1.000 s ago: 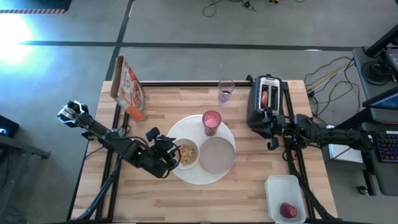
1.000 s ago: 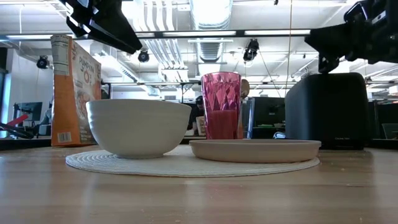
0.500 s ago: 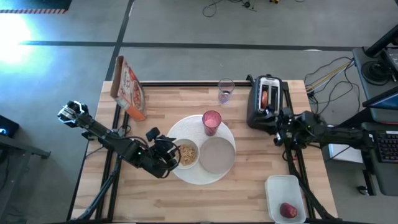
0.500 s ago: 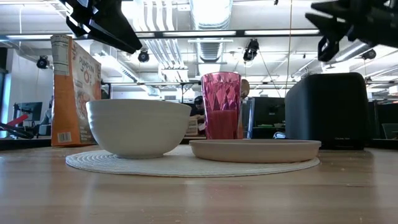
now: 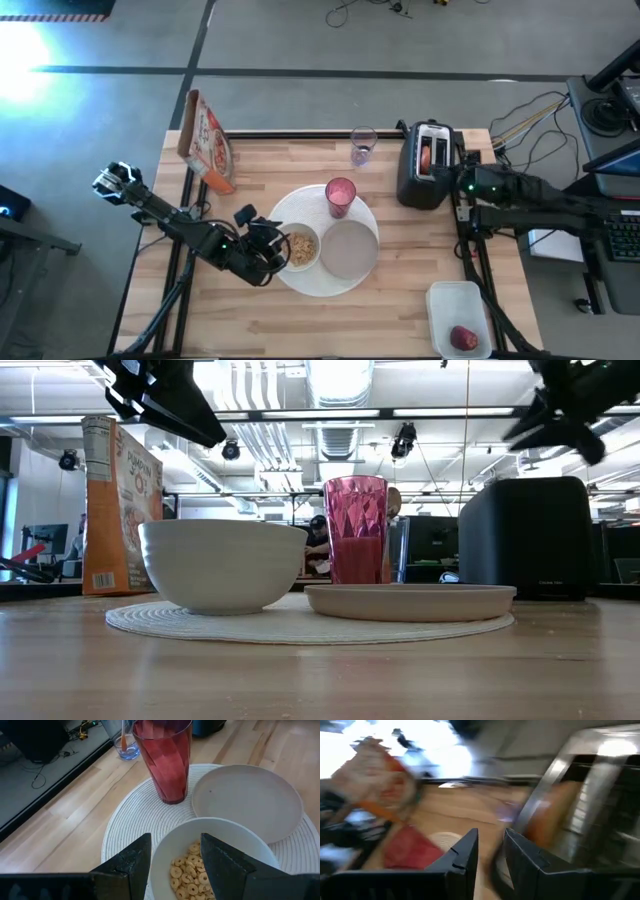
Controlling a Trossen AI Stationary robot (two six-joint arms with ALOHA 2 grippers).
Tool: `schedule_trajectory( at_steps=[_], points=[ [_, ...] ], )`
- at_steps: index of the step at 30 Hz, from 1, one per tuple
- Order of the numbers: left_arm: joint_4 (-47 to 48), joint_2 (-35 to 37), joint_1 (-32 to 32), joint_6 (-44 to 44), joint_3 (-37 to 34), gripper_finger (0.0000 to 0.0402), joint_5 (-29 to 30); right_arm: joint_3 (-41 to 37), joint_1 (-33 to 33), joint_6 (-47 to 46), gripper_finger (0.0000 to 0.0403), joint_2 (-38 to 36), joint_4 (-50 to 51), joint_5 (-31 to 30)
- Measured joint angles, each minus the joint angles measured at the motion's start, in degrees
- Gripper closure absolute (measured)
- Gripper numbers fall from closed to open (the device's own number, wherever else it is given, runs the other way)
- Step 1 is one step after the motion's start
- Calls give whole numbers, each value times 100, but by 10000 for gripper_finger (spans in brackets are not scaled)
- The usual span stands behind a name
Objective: Arrange a breakfast setting
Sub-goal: Put the toasted bread on the light brown plate
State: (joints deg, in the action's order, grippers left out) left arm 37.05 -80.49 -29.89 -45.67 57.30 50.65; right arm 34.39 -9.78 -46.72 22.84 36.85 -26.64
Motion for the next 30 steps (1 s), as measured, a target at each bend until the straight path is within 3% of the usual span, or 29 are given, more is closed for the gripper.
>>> schedule_trajectory(
  at_steps=[5, 14, 20, 30],
  points=[
    [-1, 0, 0, 11, 0, 247, 0, 776, 0, -793, 319, 514, 1403, -192],
    [8, 2, 0, 15, 0, 247, 52, 1307, 0, -818, 319, 1253, 1459, 465],
    [51, 2, 0, 17, 0, 247, 50, 1647, -2, -817, 318, 1625, 2025, 423],
    [83, 2, 0, 17, 1, 247, 48, 2058, -13, -638, 254, 2382, 2328, 290]
  ],
)
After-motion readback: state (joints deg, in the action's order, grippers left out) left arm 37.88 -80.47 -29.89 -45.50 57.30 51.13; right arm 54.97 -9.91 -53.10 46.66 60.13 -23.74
